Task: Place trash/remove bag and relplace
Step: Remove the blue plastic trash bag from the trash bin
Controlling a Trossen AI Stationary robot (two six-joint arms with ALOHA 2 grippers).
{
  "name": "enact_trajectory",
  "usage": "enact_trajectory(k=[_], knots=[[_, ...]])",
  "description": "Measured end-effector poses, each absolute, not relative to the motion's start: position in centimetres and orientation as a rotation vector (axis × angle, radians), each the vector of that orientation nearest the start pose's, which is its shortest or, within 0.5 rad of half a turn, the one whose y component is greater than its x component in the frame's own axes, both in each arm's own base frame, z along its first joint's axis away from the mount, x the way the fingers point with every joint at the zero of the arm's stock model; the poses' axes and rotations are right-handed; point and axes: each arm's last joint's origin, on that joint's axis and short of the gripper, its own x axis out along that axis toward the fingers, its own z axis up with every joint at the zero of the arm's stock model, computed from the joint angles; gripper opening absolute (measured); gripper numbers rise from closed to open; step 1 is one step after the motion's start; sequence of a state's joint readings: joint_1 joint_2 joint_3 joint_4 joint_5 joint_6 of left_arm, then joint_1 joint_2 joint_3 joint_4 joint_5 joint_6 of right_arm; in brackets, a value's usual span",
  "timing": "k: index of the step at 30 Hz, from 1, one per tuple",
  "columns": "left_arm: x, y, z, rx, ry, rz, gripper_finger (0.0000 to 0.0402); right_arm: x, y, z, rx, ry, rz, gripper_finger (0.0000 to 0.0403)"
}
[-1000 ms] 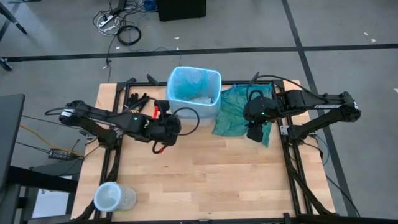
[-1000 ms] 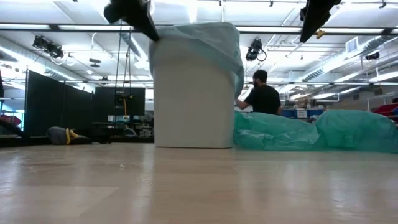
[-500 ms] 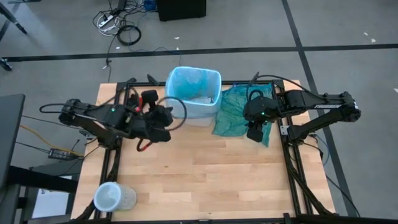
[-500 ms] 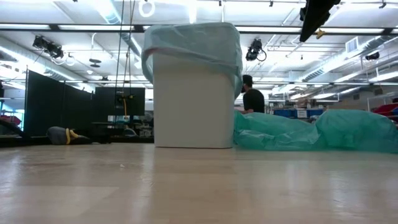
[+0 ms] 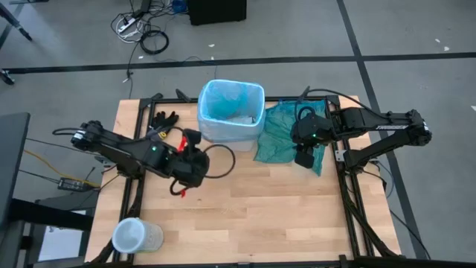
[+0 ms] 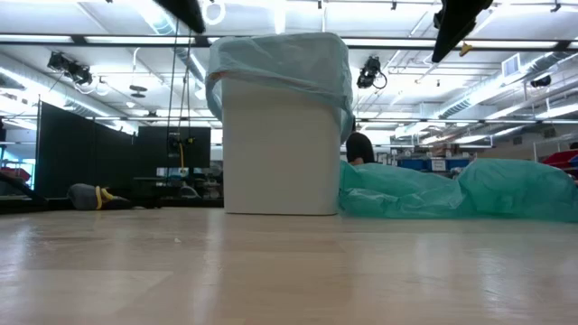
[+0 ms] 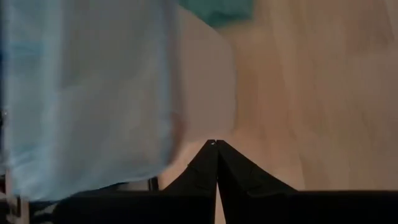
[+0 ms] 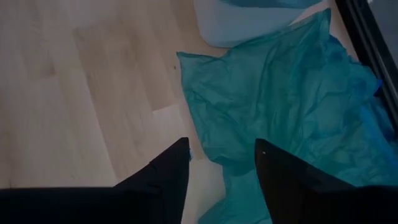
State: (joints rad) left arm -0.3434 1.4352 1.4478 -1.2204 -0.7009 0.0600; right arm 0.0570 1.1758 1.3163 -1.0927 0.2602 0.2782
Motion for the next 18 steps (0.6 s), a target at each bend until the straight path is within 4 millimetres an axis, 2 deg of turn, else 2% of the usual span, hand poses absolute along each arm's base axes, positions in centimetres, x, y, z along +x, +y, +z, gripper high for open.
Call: enact_trajectory(k=[3, 9, 18], knots=[[25.1, -6.9, 33.6, 0.653, 1.11, 0.207, 0.0019, 20.8, 0.4, 36.3, 0.086, 0.909, -0.306, 0.0189], [25.8, -5.8, 33.9, 0.53, 1.127, 0.085, 0.0045, 20.8, 0.4, 36.3, 0.078, 0.907, -0.316, 0.0234], [26.2, -2.6, 33.9, 0.502, 1.164, 0.215, 0.0092, 20.8, 0.4, 36.3, 0.075, 0.904, -0.33, 0.0269]])
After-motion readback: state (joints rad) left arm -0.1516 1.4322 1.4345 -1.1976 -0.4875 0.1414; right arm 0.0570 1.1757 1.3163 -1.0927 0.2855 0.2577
